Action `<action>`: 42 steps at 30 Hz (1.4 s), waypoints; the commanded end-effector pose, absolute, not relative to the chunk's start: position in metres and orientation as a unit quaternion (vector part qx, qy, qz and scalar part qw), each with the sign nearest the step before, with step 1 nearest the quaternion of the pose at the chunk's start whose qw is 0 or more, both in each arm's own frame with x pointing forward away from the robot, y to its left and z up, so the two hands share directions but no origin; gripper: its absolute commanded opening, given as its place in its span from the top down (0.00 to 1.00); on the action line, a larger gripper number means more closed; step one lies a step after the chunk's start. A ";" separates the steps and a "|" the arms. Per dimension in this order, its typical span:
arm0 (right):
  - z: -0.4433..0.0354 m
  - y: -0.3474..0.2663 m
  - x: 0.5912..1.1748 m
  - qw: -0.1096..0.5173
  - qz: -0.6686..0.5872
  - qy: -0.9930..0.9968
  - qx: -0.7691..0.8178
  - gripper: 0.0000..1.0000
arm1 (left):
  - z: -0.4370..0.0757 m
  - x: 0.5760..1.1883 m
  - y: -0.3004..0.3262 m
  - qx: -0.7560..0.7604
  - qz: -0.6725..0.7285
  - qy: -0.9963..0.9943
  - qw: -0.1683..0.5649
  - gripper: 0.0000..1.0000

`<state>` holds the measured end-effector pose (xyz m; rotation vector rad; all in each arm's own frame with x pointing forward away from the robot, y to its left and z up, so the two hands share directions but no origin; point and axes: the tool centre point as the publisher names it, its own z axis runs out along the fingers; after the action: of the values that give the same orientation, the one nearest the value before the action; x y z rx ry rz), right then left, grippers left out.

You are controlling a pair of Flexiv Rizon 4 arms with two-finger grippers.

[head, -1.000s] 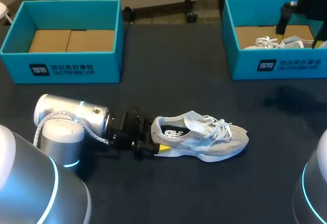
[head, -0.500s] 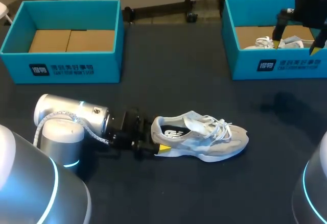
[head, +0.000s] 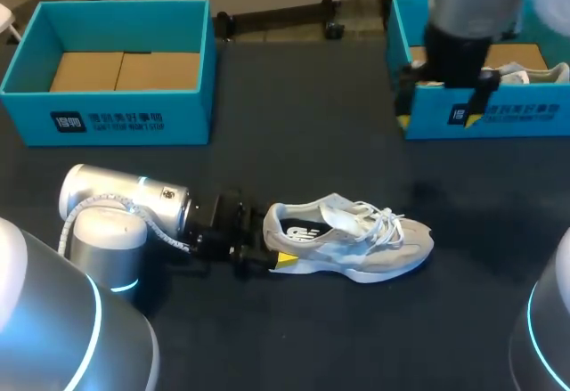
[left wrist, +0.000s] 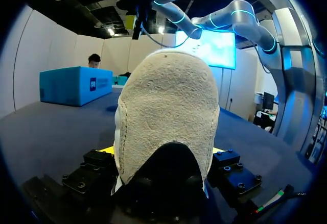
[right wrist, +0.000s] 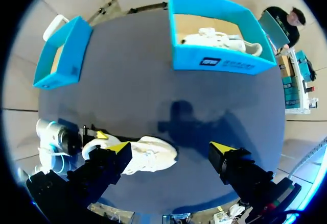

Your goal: Take the shoe out of the shoebox, open the shoe tongue, remove and reinsert the insole, then place the shoe into the shoebox

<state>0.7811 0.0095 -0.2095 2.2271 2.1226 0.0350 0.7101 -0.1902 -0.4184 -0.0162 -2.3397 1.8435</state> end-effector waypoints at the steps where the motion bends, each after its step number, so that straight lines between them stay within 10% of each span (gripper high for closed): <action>1: -0.215 0.039 0.773 0.046 -0.002 0.688 0.724 0.00 | -0.422 0.710 -0.190 -0.005 0.617 -0.783 0.081 1.00; 42: -0.253 0.150 0.704 0.151 -0.129 0.684 0.702 0.00 | -0.422 0.710 -0.190 -0.005 0.617 -0.783 0.081 1.00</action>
<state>0.7011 0.1278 -0.2431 2.0887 2.0642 -0.2025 0.7101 -0.1902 -0.4184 -0.0161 -2.3397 1.8436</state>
